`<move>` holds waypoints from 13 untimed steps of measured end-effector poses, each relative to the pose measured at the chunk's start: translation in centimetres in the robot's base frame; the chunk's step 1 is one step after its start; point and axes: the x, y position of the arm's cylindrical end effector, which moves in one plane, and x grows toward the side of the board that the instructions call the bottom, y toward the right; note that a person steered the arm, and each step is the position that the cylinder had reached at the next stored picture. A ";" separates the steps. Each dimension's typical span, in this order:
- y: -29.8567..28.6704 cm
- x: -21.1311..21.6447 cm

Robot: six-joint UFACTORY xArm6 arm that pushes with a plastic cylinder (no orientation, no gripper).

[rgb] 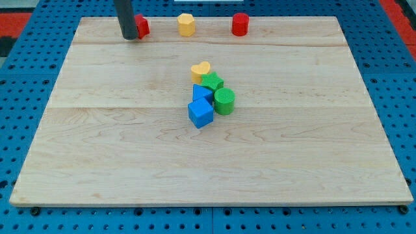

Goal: Take the yellow heart to the right of the red circle

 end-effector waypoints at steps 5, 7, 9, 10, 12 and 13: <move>19.8 9.4; 20.8 6.0; 25.5 6.0; 26.3 4.5; 32.5 2.8; 34.5 2.4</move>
